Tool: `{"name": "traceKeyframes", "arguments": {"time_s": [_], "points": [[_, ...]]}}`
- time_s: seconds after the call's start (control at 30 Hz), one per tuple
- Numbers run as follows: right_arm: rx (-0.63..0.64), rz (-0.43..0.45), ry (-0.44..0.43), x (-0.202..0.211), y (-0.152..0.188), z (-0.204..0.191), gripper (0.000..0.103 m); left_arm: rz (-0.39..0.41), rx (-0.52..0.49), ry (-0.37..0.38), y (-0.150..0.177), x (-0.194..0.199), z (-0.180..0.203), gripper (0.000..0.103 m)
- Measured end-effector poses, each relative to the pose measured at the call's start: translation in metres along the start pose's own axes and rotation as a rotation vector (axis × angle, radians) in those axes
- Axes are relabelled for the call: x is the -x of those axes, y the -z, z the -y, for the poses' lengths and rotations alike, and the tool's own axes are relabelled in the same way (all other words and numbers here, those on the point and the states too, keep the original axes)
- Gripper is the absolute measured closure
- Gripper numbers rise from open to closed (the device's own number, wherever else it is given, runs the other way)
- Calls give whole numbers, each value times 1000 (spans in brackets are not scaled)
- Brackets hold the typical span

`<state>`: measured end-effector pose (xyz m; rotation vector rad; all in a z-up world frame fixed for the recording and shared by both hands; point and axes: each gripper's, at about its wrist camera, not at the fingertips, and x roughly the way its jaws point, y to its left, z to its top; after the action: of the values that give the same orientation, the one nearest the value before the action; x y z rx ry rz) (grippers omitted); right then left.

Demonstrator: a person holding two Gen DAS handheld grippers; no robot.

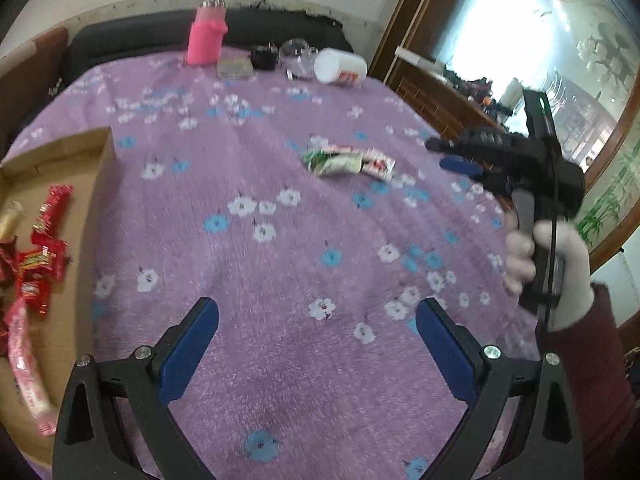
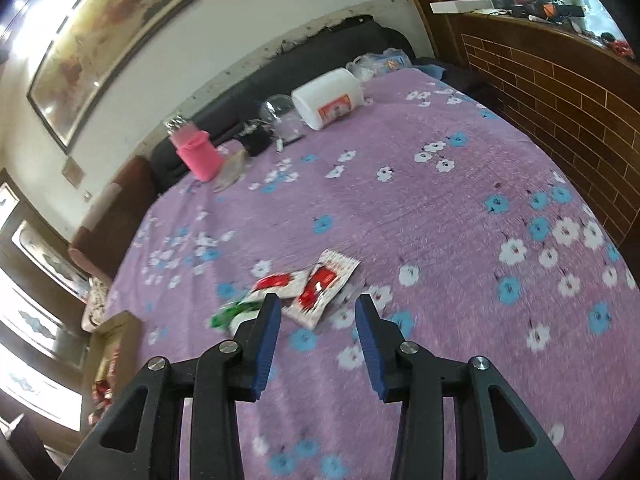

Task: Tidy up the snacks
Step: 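Move both open grippers back toward the white-and-red sachets and green candy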

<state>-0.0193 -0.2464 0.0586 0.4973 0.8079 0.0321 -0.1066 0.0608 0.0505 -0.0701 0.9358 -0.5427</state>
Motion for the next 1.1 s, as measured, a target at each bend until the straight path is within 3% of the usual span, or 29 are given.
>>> {"name": "traceKeyframes", "arguments": {"time_s": [0.33,0.57,0.63,0.77,0.87,1.0,1.1], "points": [[181,-86,75,-80,-21,-60,62,-48,-16,11,12,-25,-2,4],[336,-198,108,-121,-4,-102,62,-60,28,33,13,-29,-10,4],[365,-236,82,-118,7,-107,62,-58,48,49,14,-29,-14,4],[398,-363,-86,-86,37,-105,62,-47,64,71,15,-27,-17,4],[364,-317,-191,-43,42,-89,62,-42,72,82,16,-27,-18,4],[244,-176,-144,-3,29,-48,62,-42,70,86,17,-26,-16,2],[209,-170,-92,1,33,-26,62,-44,67,89,17,-27,-16,1]]}}
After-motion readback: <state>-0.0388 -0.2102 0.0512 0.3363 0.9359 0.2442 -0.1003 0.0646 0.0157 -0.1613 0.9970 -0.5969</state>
